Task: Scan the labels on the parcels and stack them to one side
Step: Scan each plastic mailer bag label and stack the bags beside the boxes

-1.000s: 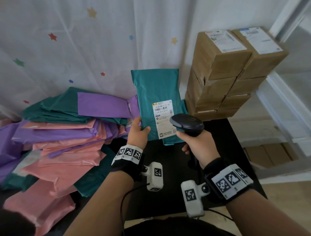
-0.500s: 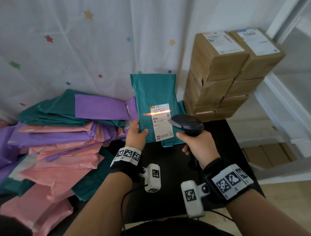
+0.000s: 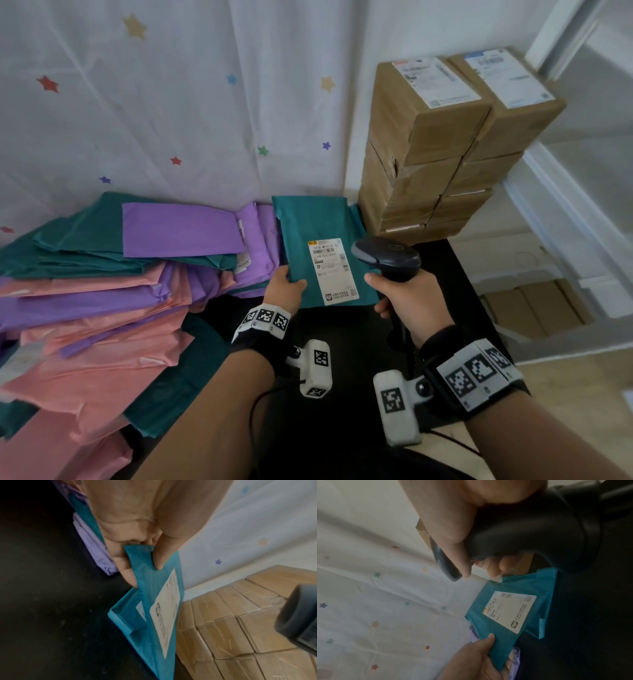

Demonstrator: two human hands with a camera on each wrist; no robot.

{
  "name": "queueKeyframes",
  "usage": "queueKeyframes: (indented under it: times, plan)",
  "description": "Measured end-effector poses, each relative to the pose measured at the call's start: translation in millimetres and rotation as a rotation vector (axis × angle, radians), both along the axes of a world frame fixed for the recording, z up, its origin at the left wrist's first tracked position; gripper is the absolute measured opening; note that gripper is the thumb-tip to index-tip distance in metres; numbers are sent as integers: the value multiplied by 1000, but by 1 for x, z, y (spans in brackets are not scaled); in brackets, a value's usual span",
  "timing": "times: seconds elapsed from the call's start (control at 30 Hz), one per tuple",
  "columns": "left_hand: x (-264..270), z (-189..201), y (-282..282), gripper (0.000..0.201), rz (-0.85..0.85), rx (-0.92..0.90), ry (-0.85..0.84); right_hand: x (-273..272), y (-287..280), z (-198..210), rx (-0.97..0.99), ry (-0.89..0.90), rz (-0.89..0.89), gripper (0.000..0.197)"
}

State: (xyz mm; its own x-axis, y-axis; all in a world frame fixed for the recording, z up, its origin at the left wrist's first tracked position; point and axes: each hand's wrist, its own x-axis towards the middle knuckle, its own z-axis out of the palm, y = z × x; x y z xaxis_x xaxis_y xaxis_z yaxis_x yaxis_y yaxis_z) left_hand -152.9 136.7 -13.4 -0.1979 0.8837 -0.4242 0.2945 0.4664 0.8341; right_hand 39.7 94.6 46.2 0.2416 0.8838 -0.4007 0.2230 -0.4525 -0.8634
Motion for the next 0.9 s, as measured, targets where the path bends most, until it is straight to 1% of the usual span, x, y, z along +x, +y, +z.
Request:
queueKeyframes:
  times: [0.1, 0.17, 0.3, 0.4, 0.5, 0.6, 0.67, 0.73, 0.83, 0.9]
  plan:
    - [13, -9, 12, 38, -23, -48, 79, 12, 3, -5, -46, -36, -10, 18]
    - [23, -15, 22, 39, -37, -64, 88, 19, 5, -8, -61, -53, -19, 18]
    - [36, -23, 40, 36, -72, -92, 135, 33, 10, -11, -85, -45, -70, 17]
    - [37, -29, 50, 36, -159, -153, 248, 39, 14, -13, -109, -37, -82, 17]
    - [37, -35, 56, 46, -259, -226, 384, 43, 17, -17, -123, -39, -108, 17]
    - [41, -34, 58, 59, -276, -253, 459, 44, 20, -21, -117, -40, -123, 18]
    - [41, -32, 57, 61, -288, -228, 501, 42, 22, -23, -113, -43, -122, 18]
    - [38, -27, 54, 56, -307, -160, 531, 39, 23, -23, -112, -41, -114, 18]
    - [25, -13, 48, 46, -281, 22, 535, 28, 27, -21, -88, -33, -93, 16]
    - [9, -1, 44, 39, -252, 174, 577, 17, 29, -18, -65, -16, -76, 16]
